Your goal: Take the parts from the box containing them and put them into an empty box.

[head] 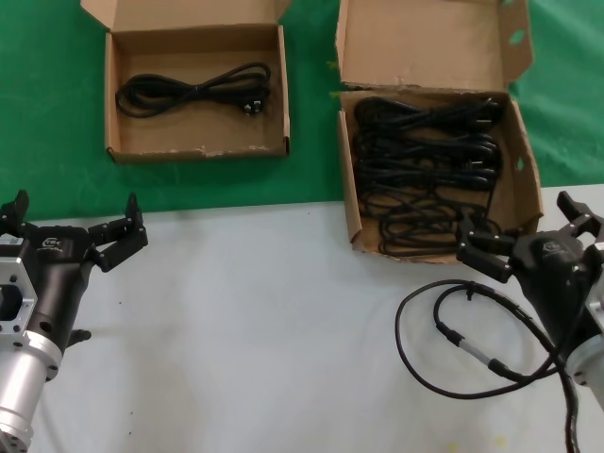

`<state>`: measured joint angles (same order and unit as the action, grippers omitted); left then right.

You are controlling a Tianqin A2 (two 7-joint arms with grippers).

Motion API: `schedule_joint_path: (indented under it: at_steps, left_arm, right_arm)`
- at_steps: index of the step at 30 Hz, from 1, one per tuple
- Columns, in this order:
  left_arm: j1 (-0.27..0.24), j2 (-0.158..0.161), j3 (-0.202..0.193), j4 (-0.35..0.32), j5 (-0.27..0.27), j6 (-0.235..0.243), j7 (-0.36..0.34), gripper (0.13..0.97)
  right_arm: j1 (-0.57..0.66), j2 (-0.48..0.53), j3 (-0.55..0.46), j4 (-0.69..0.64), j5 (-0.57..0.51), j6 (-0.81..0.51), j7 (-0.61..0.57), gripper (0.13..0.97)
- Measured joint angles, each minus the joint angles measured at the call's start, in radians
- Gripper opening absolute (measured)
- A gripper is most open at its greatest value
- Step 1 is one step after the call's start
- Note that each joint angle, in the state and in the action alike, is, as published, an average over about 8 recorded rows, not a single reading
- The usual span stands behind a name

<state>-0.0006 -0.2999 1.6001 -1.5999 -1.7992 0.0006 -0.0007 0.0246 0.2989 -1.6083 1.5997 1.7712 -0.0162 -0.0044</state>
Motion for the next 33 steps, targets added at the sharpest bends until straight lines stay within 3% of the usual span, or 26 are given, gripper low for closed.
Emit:
schedule_joint_path:
  at_steps: [33]
  left_arm:
    - [0.0, 0.0, 0.0, 0.0, 0.0, 0.0, 0.0, 0.966]
  right_arm:
    - [0.0, 0.0, 0.0, 0.0, 0.0, 0.0, 0.0, 0.966]
